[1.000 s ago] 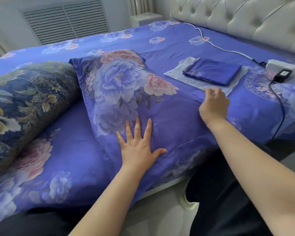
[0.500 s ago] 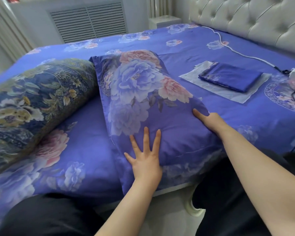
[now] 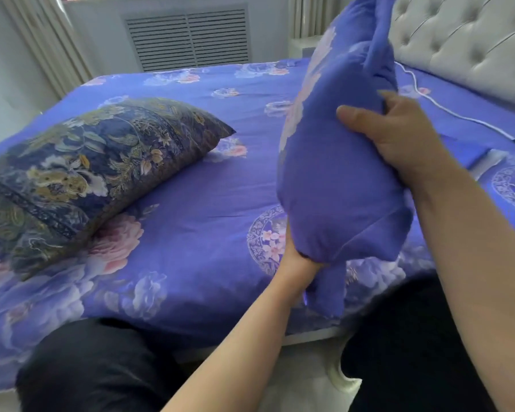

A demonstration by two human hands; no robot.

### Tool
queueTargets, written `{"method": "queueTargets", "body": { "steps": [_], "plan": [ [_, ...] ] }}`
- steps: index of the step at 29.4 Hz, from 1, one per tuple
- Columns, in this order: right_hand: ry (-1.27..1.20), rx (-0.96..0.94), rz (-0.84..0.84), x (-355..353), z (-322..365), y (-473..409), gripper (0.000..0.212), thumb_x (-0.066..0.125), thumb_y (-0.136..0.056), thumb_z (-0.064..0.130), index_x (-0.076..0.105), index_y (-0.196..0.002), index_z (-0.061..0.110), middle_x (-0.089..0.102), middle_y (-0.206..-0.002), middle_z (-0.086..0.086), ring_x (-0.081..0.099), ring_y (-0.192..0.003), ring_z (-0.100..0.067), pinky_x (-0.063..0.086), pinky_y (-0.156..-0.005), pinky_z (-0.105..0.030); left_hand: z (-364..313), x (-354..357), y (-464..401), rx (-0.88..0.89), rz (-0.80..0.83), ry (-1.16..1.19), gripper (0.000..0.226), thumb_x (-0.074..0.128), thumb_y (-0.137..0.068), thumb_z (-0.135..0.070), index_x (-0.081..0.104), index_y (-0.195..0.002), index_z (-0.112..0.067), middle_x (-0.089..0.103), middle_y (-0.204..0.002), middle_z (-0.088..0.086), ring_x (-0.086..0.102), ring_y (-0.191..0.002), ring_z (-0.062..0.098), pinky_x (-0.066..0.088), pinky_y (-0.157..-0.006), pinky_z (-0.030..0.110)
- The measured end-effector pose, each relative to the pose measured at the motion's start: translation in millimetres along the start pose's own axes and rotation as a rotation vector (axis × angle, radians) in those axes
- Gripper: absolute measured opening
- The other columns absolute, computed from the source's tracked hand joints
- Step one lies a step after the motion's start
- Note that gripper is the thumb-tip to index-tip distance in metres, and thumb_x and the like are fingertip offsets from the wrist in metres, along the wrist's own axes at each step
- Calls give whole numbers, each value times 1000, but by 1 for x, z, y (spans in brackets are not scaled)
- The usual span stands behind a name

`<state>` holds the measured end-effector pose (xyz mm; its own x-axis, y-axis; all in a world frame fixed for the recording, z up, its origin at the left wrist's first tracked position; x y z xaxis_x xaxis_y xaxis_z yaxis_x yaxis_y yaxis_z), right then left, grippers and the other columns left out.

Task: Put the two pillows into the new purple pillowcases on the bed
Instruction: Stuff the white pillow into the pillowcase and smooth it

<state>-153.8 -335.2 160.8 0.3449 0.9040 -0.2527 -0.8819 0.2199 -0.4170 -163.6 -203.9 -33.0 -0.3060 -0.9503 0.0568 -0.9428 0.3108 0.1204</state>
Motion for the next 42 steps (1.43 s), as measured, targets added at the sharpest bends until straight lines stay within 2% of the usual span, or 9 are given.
{"method": "queueTargets", "body": {
  "steps": [4,9,12,17,23,27,33,38,42],
  "plan": [
    [215,-81,234,57,-22,-3,41,67,-77,44,57,-74,4,48,-70,4,40,-66,-3,39,-61,-31,24,-40,4,-201,266,-89,58,79,-69,-10,54,-121,-17,65,-108,-2,60,-93,10,53,-71,24],
    [24,-13,490,133,-50,12,61,72,-78,30,53,-130,4,60,-127,-7,52,-113,-7,40,-105,-29,-4,-132,16,211,-609,160,36,56,-87,-15,51,-122,-25,54,-128,3,53,-114,13,45,-86,21],
    [121,-129,599,176,-52,43,55,69,-84,13,48,-135,3,49,-139,-9,44,-127,-11,25,-106,-7,-59,-166,26,446,-518,103,34,46,-93,-48,47,-127,-43,48,-136,-20,43,-129,4,39,-102,27],
    [203,-176,-91,162,-77,68,22,58,-83,19,70,-101,15,61,-108,0,57,-107,-20,38,-98,-25,-52,-215,2,82,-404,-779,71,69,-80,-47,37,-141,-31,17,-155,2,23,-141,22,22,-114,35],
    [195,742,-19,99,-153,80,99,61,-67,74,41,-136,7,49,-136,-14,49,-122,-30,37,-104,-36,-8,-229,13,-78,-450,-790,82,65,-74,-63,26,-141,-36,24,-143,1,42,-127,28,37,-103,43],
    [-307,891,158,102,-149,95,67,63,-79,55,53,-127,10,67,-114,-2,63,-100,-19,47,-85,-29,-16,-229,10,-177,-493,-786,103,66,-69,-68,9,-147,-34,25,-144,9,40,-128,32,36,-98,42],
    [32,489,80,54,-93,54,19,72,-82,26,64,-96,16,69,-88,0,60,-65,-4,46,-54,-7,-32,-213,12,-108,-385,-508,98,73,-56,-67,18,-135,-49,51,-127,-4,54,-110,24,47,-93,42],
    [1002,480,90,-17,-95,1,46,63,-79,28,56,-124,22,49,-131,-18,45,-122,-37,39,-98,-46,-12,-137,17,-64,-170,-962,88,59,-78,-63,4,-144,-47,62,-122,1,60,-104,30,46,-76,35],
    [908,103,248,20,-81,-30,64,48,-69,63,54,-127,36,40,-141,-6,33,-132,-29,26,-110,-50,-22,-135,10,-79,-133,-1111,76,53,-75,-73,17,-138,-51,65,-105,-3,61,-90,26,46,-70,34]
  ]
}}
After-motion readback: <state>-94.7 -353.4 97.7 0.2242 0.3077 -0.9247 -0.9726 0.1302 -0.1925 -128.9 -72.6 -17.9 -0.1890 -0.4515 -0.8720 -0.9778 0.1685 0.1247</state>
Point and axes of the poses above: each hand's wrist, its own y-axis away from the middle knuckle, its own x-axis out of the palm, z = x × y, the point moved 2 cm from there along -y, towards the middle knuckle
